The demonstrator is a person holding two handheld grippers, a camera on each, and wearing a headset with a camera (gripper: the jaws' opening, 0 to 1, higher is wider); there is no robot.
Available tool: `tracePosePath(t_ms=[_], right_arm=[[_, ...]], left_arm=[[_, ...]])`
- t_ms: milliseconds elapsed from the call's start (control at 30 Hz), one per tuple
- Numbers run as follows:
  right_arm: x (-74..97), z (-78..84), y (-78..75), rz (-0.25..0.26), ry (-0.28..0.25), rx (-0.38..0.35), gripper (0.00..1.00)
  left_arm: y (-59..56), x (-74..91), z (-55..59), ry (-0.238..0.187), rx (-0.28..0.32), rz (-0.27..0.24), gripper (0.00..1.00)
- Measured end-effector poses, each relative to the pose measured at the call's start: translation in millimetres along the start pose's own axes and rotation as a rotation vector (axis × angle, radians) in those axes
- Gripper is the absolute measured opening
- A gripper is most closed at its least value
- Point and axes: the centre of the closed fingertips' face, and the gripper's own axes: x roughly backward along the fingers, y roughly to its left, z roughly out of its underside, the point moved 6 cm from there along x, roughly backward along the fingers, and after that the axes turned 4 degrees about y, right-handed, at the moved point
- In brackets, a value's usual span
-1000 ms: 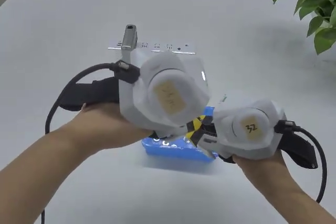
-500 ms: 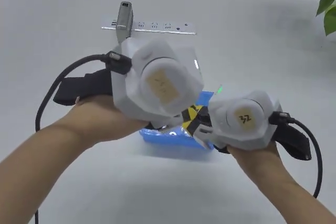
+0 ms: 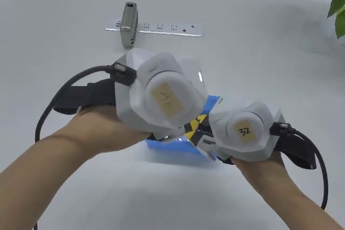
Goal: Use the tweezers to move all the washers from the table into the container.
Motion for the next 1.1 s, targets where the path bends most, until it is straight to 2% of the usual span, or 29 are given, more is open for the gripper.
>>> tracePosePath(t_ms=[200, 300, 400, 500, 667, 833, 967, 1100], right_arm=[[24.2, -12.5, 7.1, 0.029, -0.042, -0.001, 0.08], [37.1, -15.0, 13.7, 0.046, -0.056, -0.013, 0.10], [49.1, -13.7, 25.4, 0.061, -0.057, -0.016, 0.11], [59.8, -6.8, 42.4, 0.077, -0.033, -0.003, 0.11], [69.7, 5.6, 64.4, 0.079, -0.016, -0.034, 0.12], [70.9, 22.9, 89.8, 0.069, 0.020, -0.067, 0.10], [64.7, 34.9, 102.4, 0.051, 0.028, -0.117, 0.10], [57.0, 46.4, 112.4, 0.046, 0.063, -0.117, 0.10]], left_arm=[[-10.7, 24.8, -7.1, -0.027, -0.007, -0.036, 0.00], [-21.3, 38.4, -9.6, -0.049, -0.021, -0.047, 0.00], [-32.9, 47.3, -9.9, -0.066, -0.017, -0.044, 0.00], [-47.6, 51.8, -6.8, -0.073, -0.015, -0.035, 0.00], [-76.4, 54.1, 5.0, -0.047, -0.054, -0.005, 0.00], [-95.6, 49.7, 21.9, 0.003, -0.099, 0.024, 0.00], [-105.8, 43.9, 32.3, 0.003, -0.086, 0.057, 0.00], [-114.2, 33.6, 45.2, 0.009, -0.069, 0.085, 0.00]])
